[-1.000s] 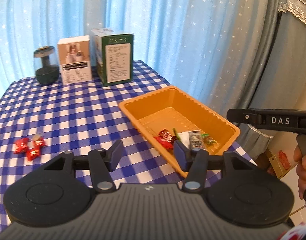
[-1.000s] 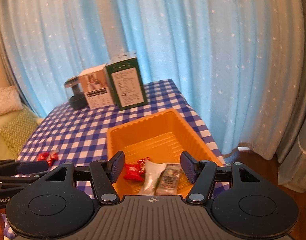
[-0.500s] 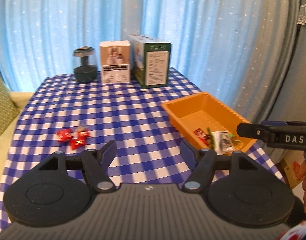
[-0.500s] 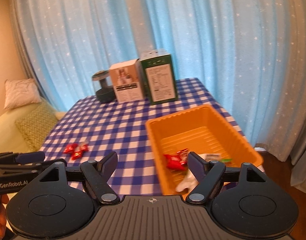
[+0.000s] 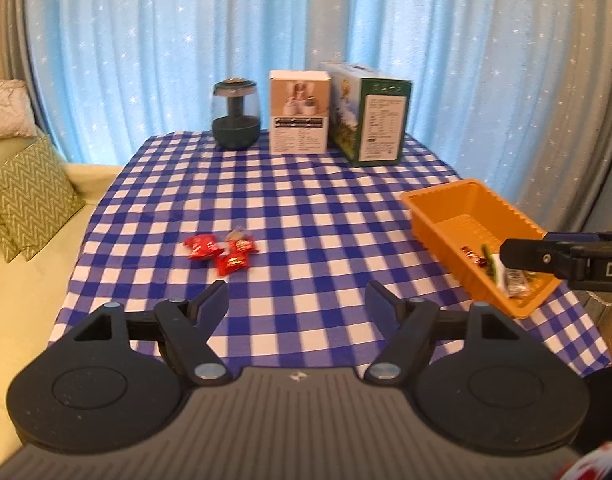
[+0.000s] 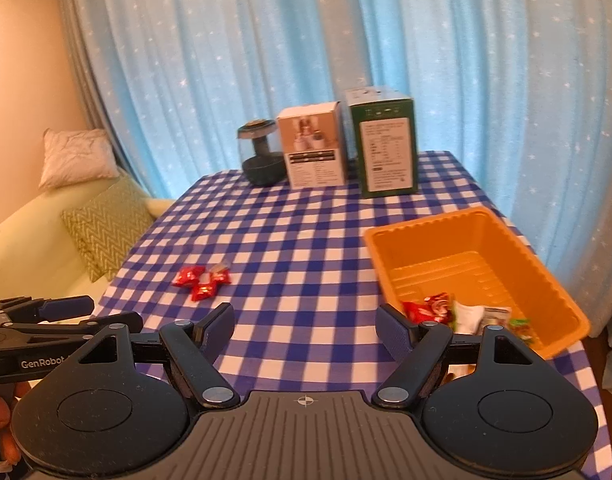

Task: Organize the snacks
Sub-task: 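Move both open tools away from the tray toward the red candies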

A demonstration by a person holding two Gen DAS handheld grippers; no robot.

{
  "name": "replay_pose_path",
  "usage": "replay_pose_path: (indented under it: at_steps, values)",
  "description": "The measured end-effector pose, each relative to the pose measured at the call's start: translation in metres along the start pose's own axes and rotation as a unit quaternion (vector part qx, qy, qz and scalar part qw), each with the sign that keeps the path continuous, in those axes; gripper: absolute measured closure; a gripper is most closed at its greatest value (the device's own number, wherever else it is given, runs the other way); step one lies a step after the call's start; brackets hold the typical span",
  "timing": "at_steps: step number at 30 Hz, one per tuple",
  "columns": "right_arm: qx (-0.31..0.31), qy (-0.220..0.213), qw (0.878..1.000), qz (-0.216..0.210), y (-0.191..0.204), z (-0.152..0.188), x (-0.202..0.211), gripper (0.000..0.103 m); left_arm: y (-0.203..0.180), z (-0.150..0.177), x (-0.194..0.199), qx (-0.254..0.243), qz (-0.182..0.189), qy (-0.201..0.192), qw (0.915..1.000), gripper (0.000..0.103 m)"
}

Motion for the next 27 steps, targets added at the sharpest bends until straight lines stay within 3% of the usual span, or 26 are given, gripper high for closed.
replay_pose_path:
  at_steps: [13,27]
  values:
    - [0.03,0.024,0.999,-0.023,0.034,0.007,-0.057,0.026,0.066,0.01,-0.029,0.01,-0.038,0.019,0.999,0.03]
    - [0.051,0.05,0.997,-0.038,0.054,0.009,-0.146,0.026,0.11,0.01,-0.091,0.002,-0.058,0.048,0.9971,0.03]
Point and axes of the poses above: each gripper's, at about its wrist camera, not at the fingertips, and x roughly against the way its jaws point, y to its left, z to its underside, the point moved 9 cm from there along -x, roughly the way its jaws point, and after that the axes turned 4 degrees about y, right-handed, at the moved point
